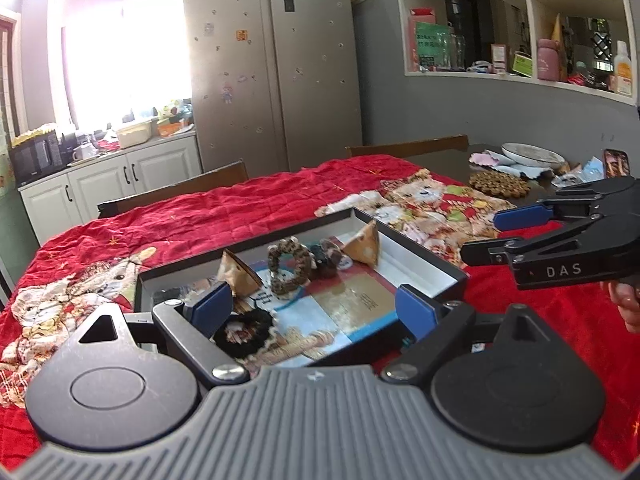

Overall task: Organize objects
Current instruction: 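Lift both open tools up and back out of the box, then move left tool to brown pompom clip while right tool moves to blue crochet scrunchie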

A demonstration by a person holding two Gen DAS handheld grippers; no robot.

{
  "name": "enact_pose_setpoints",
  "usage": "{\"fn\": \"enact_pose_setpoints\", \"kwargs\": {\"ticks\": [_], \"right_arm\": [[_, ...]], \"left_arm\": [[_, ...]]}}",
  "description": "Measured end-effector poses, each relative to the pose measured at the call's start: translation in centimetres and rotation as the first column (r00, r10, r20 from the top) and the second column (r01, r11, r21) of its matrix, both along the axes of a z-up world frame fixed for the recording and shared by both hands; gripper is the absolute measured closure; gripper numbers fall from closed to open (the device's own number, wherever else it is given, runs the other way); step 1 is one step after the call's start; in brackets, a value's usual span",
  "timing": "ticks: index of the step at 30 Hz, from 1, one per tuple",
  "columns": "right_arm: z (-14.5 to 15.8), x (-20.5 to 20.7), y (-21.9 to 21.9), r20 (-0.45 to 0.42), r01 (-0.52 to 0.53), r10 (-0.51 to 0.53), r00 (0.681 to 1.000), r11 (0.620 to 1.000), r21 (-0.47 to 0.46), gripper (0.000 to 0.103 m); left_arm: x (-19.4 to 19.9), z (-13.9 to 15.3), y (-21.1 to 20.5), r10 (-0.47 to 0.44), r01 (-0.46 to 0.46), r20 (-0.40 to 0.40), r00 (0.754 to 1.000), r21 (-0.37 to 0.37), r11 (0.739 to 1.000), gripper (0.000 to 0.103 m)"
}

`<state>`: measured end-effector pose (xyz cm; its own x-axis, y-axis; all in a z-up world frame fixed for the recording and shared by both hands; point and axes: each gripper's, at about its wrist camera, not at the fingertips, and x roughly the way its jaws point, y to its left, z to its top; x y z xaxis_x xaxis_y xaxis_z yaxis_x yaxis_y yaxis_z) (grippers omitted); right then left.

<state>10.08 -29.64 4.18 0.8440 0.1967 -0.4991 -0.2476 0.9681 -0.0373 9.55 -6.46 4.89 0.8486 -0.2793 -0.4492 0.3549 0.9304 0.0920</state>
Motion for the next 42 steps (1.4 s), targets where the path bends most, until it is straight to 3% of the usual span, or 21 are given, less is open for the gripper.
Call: {"fn": "enact_pose_setpoints", "kwargs": {"ticks": [21,42], "right_arm": [[-5.0,-1.9,-0.6,-0.102,-0.001,0.007,0.995,0.999,0.051,0.048],[-7.7,-1.0,-1.2,-0.155,0.022,0.003,0.988,0.988,0.154,0.056]], "left_arm": [[-2.6,-4.6,-3.4,-0.118,0.119,-0.107,0.987,0.005,0.993,0.009],[-2.5,-7.6,-4.6,-0.101,0.097,-0.134,0.986,-0.035,0.995,0.012]]}}
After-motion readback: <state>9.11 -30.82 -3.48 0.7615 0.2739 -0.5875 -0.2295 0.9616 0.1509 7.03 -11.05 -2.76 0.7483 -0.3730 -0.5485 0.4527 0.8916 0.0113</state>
